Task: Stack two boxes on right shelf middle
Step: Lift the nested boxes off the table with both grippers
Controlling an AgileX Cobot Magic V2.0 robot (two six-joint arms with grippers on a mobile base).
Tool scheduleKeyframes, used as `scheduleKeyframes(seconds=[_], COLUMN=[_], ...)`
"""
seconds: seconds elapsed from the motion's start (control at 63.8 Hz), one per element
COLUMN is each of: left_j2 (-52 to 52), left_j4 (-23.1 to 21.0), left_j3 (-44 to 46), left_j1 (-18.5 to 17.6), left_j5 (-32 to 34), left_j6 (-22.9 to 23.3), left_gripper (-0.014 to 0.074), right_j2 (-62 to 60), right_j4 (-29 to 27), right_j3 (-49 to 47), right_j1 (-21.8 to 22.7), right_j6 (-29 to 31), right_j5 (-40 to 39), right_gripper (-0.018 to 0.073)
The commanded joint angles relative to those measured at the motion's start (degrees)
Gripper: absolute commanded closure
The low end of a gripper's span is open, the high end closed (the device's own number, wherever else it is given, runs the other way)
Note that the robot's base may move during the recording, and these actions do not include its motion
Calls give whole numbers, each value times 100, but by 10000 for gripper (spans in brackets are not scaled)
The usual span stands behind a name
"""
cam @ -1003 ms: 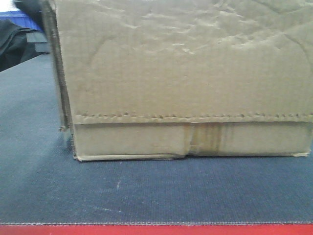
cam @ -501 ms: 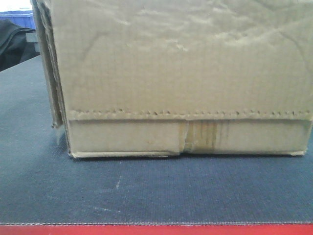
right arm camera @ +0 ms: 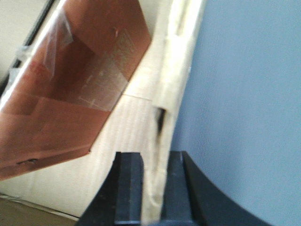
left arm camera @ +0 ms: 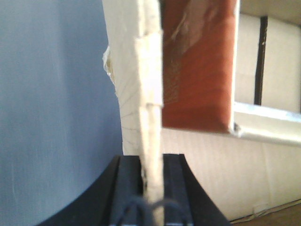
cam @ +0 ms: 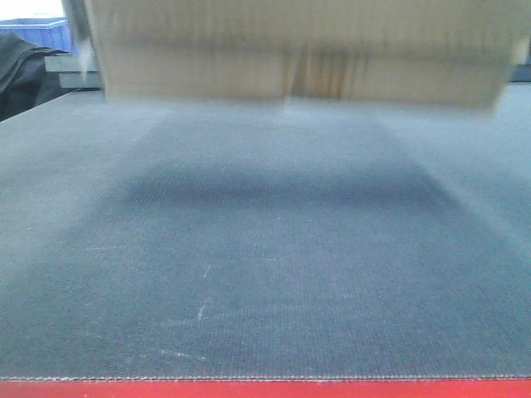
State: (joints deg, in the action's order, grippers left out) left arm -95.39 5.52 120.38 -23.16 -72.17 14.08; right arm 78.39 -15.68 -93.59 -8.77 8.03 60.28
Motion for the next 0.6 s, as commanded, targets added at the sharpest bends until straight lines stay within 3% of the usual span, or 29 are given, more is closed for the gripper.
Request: scheduleKeyframes(seconds=[0.0, 0.235, 0.58], left_j2=[225, 395, 409], left_j4=[-17, -57, -57], left_j3=[501, 1050, 1044], left_j1=[13, 13, 13], left_j5=[221, 221, 221], left_j6=[8, 8, 8], left_gripper=[708, 708, 708], right_j2=[-224, -321, -311], right_j4=[-147, -158, -158], right_j3=[-445, -1195, -1225], right_j1=[29, 29, 29], right_j6=[74, 74, 74], right_j5=[-39, -30, -70], right_gripper=[712, 712, 712])
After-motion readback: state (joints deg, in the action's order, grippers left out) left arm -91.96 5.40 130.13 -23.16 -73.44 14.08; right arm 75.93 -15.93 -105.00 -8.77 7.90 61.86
